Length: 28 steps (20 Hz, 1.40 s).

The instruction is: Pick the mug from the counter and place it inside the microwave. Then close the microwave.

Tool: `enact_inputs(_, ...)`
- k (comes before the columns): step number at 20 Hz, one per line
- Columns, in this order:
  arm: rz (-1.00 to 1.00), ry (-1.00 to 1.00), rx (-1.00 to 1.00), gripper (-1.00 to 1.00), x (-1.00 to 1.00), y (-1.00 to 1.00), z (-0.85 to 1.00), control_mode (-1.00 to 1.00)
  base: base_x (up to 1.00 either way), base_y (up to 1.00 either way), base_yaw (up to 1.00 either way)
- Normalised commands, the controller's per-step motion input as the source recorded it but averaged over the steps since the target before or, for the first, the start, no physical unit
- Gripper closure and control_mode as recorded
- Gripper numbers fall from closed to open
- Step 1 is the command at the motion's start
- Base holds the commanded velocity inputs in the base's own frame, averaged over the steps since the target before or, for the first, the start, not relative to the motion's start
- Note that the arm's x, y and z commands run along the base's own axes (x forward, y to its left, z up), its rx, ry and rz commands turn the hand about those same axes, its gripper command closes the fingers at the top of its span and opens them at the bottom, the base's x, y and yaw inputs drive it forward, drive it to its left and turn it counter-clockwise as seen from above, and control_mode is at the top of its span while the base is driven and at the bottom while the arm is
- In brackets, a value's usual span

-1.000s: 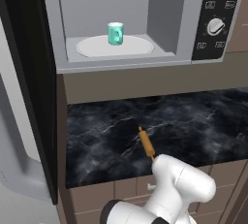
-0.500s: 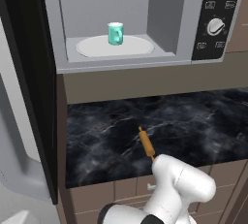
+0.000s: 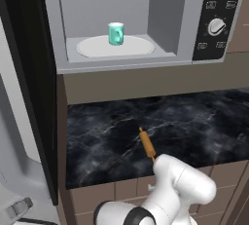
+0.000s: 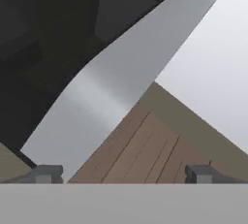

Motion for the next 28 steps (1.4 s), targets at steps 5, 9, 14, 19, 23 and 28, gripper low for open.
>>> enact_inputs(5,-0.20,0.33,0.00,-1.00,0.79,0.43,-0.16,-1.00,0.00,0.00,0.00)
enact_inputs(9,-0.18,0.38,0.00,-1.00,0.74,0.53,-0.03,-1.00,0.00,0.00,0.00)
enact_inputs(14,-0.11,0.43,0.00,-1.00,0.68,0.45,0.00,-1.00,0.00,0.00,0.00)
enact_inputs(19,-0.07,0.42,0.00,-1.00,0.52,0.15,0.00,-1.00,0.00,0.00,0.00)
enact_inputs(23,-0.02,0.38,0.02,-1.00,0.30,0.00,0.00,-1.00,0.00,0.00,0.00)
enact_inputs(28,0.00,0.32,0.04,-1.00,0.03,-0.20,0.10,-1.00,0.00,0.00,0.00)
